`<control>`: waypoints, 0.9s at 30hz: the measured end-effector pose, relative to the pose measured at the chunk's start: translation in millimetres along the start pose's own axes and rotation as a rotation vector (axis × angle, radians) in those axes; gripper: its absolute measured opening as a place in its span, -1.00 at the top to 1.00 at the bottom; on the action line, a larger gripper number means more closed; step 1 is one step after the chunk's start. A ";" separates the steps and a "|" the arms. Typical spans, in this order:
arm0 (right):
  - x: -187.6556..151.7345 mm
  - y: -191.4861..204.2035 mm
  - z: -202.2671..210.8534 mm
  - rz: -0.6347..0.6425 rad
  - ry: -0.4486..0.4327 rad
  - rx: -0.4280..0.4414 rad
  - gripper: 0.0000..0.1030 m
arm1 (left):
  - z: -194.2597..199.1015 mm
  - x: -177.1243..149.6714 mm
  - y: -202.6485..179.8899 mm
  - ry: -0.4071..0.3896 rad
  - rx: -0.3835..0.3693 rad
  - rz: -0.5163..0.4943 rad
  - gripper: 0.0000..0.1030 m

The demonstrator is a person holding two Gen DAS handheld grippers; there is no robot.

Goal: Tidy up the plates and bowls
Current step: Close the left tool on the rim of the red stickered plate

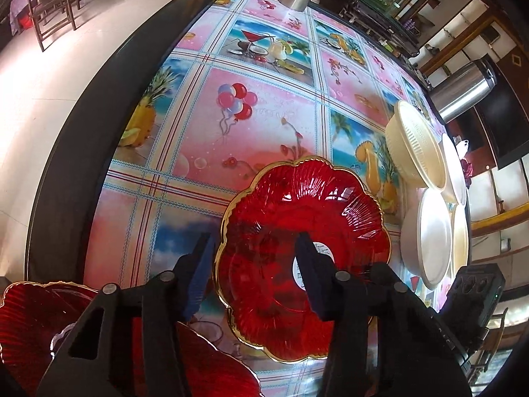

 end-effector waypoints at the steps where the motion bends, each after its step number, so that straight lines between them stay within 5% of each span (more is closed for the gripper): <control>1: 0.2 0.3 0.1 0.000 -0.001 0.002 0.45 | 0.6 0.1 1.8 -0.001 -0.003 0.004 0.18; 4: 0.3 0.3 0.7 0.001 -0.004 0.007 0.45 | 2.3 0.8 5.4 0.000 -0.031 0.014 0.35; 14: 0.0 -1.4 1.2 -0.001 0.011 0.013 0.45 | 1.1 1.1 3.5 -0.003 -0.013 0.009 0.36; 17: 1.1 -1.9 1.6 -0.004 0.019 0.024 0.44 | 1.2 1.7 2.8 -0.002 0.004 -0.001 0.53; 27: 2.9 -6.1 4.7 -0.034 0.012 0.071 0.45 | 0.1 4.2 -0.7 0.007 0.048 -0.037 0.65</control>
Point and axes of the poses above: each gripper's, at about its wrist camera, not at the fingertips, and z roughly against the way its jaws point, y to its left, x to its top, the point moved 7 cm from there along -z, roughly the way its jaws point, and after that the axes turned 15 degrees about y, right-handed, at the moved point
